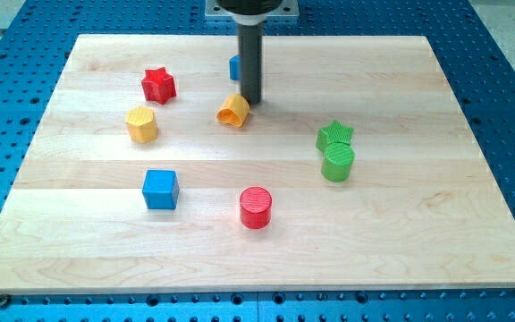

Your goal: Move the yellow heart to the right side of the yellow hexagon

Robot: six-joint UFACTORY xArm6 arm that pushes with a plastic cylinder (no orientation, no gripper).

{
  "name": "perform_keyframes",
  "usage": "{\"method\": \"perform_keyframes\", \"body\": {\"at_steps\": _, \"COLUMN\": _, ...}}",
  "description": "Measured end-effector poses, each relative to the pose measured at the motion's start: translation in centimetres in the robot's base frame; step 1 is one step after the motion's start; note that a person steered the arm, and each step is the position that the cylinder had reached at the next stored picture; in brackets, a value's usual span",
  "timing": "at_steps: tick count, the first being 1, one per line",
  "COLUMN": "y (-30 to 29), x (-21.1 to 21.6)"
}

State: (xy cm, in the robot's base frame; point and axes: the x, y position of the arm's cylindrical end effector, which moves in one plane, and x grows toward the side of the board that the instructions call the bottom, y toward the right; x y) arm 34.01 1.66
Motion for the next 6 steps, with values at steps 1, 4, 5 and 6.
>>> {"method": "perform_keyframes", "body": {"at_steps": 1, "y": 0.0, "x": 0.8}}
{"method": "perform_keyframes", "body": {"at_steps": 4, "y": -1.2, "x": 4.1}}
{"method": "perform_keyframes", "body": {"at_steps": 5, "y": -8.5, "x": 7.9}}
{"method": "perform_keyframes", "body": {"at_steps": 6, "y": -10.8, "x": 7.5}}
